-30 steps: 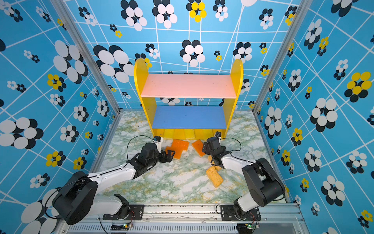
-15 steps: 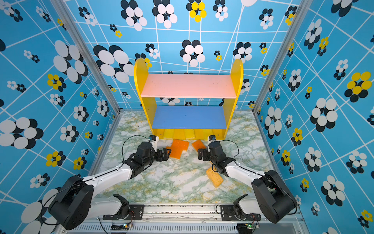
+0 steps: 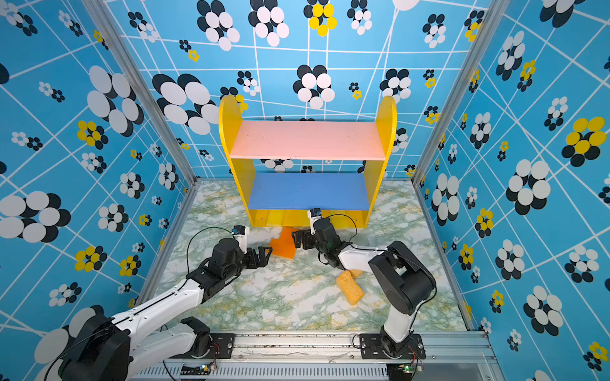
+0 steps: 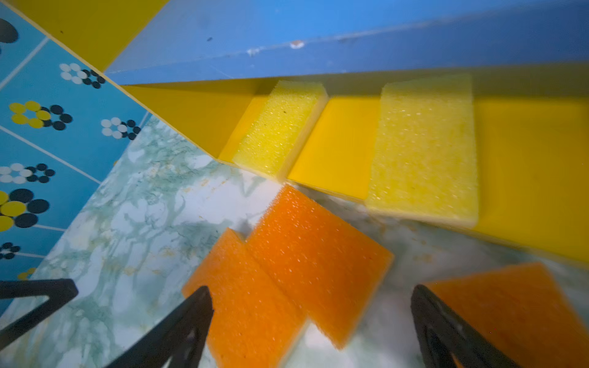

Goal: Arrange cleaning sponges on a shelf
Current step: Rotate the cleaning sponge at the center of the table.

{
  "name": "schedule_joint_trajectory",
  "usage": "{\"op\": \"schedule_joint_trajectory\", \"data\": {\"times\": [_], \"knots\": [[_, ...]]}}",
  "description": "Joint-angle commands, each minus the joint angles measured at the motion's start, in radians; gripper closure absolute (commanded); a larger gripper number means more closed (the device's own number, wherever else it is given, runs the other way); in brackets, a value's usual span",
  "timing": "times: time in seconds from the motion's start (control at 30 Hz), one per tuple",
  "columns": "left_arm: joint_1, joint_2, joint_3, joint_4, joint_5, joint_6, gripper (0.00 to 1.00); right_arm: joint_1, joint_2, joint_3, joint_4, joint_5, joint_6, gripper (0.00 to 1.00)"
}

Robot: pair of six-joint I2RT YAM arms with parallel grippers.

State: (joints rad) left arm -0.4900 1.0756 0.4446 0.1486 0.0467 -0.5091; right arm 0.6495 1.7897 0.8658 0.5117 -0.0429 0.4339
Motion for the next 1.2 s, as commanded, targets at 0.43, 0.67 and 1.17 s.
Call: {"op": "schedule_joint_trajectory", "data": {"times": [0.43,0.67,1.17], "knots": [[0.033,-0.027,-0.023,-0.021,-0.015,0.012,0.01,0.026,0.129,0.093,0.019,-0.086,0.080,0.01],[0.036,-0.005,-0.013,-0.006,-0.007,0.014,0.01,0.068,0.122,0.007,-0.006,-0.060,0.099,0.01],[0.065,0.003,-0.012,-0.003,-0.002,0.028,0.01,0.200,-0.076,-0.111,-0.210,-0.028,0.091,0.01]]}}
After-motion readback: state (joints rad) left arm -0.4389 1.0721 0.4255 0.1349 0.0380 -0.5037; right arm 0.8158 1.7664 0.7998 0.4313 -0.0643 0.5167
